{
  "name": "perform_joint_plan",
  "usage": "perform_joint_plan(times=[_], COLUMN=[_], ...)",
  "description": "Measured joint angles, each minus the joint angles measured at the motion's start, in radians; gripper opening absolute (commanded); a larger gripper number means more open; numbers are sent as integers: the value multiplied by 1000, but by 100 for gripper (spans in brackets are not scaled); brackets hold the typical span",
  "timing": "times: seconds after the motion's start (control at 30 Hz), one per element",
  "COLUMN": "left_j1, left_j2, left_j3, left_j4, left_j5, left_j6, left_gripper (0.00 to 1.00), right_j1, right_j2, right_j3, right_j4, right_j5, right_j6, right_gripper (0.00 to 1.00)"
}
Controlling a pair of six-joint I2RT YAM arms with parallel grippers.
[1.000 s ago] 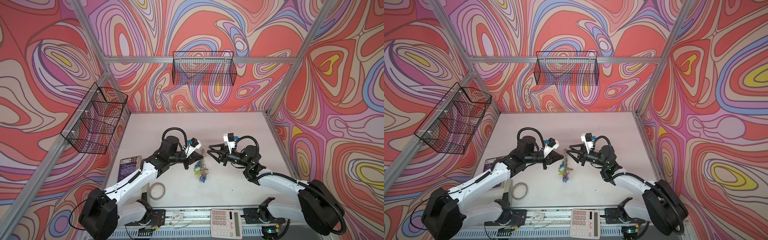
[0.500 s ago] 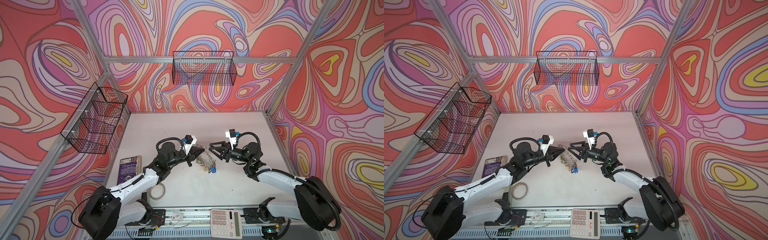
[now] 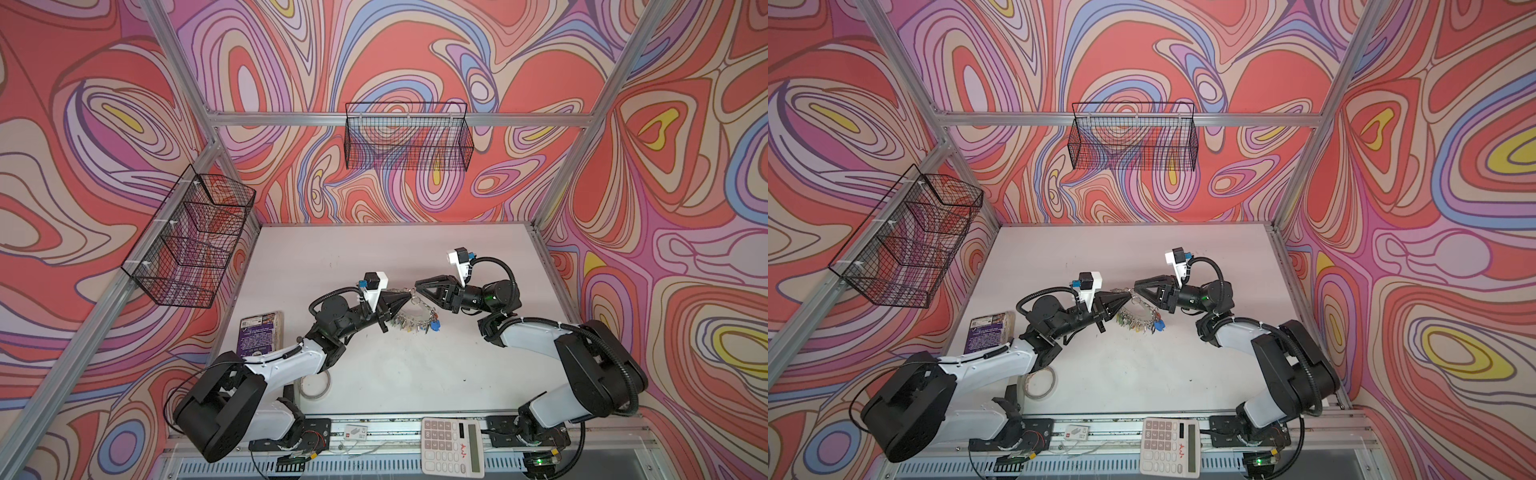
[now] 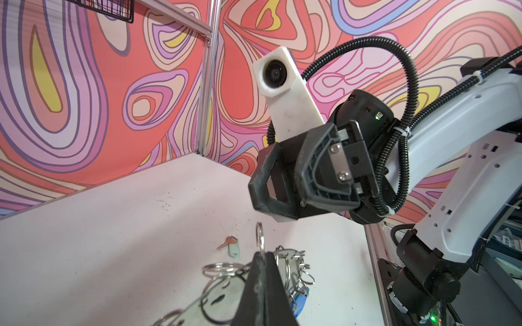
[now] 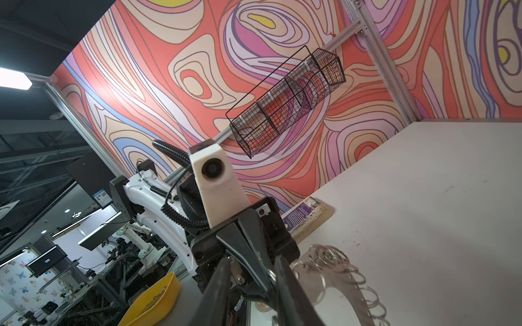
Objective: Attach keys to a key ring
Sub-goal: Pass the keyring.
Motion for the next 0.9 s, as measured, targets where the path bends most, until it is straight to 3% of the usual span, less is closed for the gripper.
perform_joint_plan(times=[0.37,0.9], left_j1=[-5,-11], left_j2=[29,29], left_j3=[-6,-6], left_j4=[101,110], left_j5=[11,43], left_j6=[-31,-40], left_gripper=[0,0], right_j1=[-2,-10], right_j2=[1,1], right_j3=[0,-5], right_j4=[20,-19], right_j5=[-25,-21], right_j6=[5,-51], right_gripper=[31,33])
